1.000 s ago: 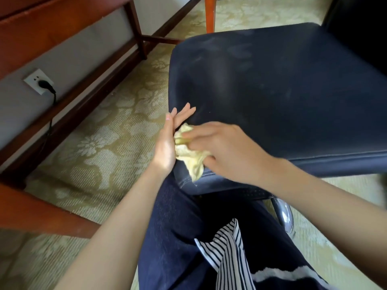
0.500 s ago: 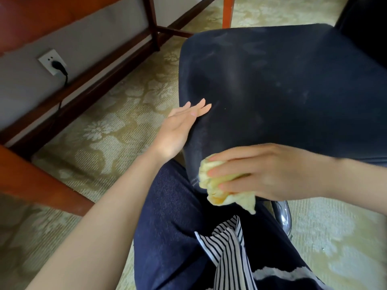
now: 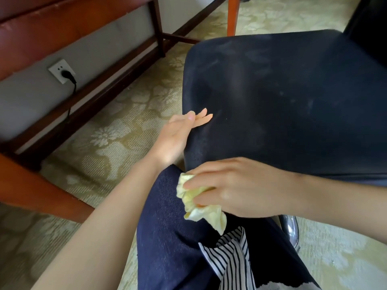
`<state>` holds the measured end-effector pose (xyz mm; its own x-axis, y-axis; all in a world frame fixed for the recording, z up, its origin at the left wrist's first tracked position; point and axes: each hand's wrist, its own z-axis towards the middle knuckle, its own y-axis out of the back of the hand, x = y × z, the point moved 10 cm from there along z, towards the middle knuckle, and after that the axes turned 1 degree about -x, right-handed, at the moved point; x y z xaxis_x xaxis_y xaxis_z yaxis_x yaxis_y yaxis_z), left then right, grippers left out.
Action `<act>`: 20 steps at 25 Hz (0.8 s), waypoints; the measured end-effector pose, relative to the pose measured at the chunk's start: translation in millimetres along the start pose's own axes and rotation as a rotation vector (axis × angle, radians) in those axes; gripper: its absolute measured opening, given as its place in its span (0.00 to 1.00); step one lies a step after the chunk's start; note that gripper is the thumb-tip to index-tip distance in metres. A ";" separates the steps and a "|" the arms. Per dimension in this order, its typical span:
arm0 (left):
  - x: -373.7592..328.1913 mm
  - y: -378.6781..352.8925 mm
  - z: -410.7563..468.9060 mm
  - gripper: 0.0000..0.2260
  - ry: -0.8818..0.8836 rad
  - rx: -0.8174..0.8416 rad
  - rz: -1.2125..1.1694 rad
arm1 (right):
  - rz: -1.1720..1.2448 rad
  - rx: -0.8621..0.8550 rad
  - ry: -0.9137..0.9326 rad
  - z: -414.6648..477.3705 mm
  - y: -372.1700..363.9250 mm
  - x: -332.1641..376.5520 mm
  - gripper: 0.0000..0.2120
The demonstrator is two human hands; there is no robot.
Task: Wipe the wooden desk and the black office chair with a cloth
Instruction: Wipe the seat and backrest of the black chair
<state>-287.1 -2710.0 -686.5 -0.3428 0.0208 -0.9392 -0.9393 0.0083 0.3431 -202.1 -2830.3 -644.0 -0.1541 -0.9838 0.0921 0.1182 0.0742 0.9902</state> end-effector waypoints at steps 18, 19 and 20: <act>22.9 3.1 -22.0 0.25 0.071 -0.401 0.238 | -0.112 -0.114 -0.730 77.6 39.8 -248.3 0.13; 20.7 5.3 -23.3 0.25 0.065 -0.422 0.262 | -0.137 -0.100 -0.724 85.5 36.7 -248.2 0.13; 18.2 7.7 -23.9 0.25 0.061 -0.445 0.275 | -0.147 -0.083 -0.690 91.7 34.2 -243.0 0.13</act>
<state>-300.9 -2733.4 -701.4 -0.5656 -0.0955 -0.8191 -0.7254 -0.4147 0.5493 -250.6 -2573.7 -622.9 -0.7569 -0.6529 0.0303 0.1185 -0.0914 0.9887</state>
